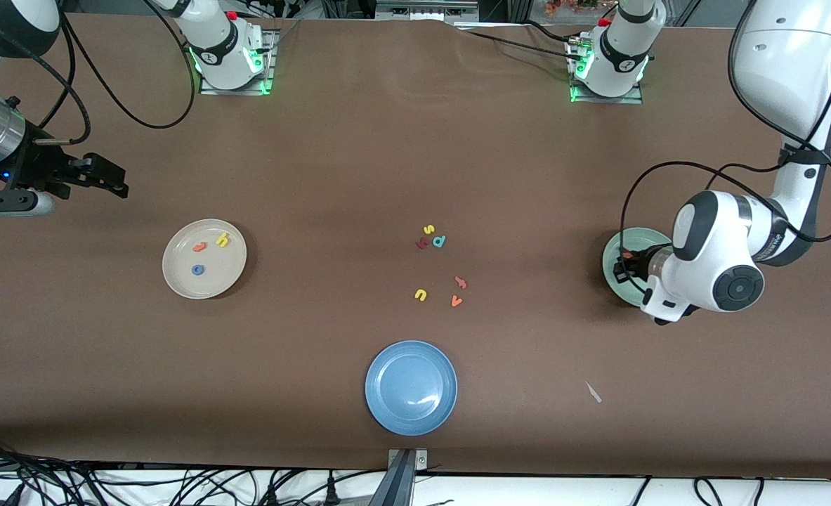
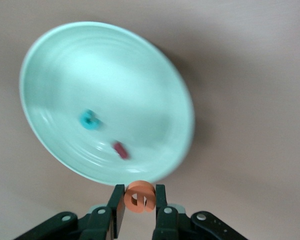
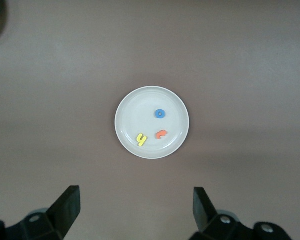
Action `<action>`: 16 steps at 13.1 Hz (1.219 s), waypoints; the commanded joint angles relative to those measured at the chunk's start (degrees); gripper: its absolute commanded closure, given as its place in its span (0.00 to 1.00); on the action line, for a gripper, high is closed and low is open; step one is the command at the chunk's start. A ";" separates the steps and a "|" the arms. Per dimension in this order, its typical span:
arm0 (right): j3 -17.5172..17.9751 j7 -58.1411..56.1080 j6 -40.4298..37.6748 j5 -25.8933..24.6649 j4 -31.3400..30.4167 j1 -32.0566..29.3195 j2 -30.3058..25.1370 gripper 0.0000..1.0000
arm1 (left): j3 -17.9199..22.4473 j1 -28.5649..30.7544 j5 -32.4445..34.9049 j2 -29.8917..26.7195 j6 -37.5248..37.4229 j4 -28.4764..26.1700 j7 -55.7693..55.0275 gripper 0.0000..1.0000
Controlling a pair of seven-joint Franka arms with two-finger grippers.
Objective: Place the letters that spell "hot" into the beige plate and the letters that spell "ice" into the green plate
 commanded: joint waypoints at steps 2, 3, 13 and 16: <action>-0.57 -0.11 -1.87 -3.26 2.50 1.15 0.83 0.00 | -0.65 3.49 2.37 1.92 7.70 -3.20 2.70 0.66; -0.65 -0.20 -3.01 -3.35 3.03 1.07 0.92 0.00 | -0.65 3.68 2.72 1.92 8.06 -3.11 2.70 0.50; -0.30 0.77 -3.54 -3.70 4.79 1.33 1.01 0.00 | -1.26 3.95 1.14 -6.69 -18.71 20.14 16.31 0.00; -0.30 0.77 -3.55 -3.61 4.79 1.33 1.01 0.00 | -1.35 3.68 0.88 -7.13 -22.42 24.39 21.40 0.00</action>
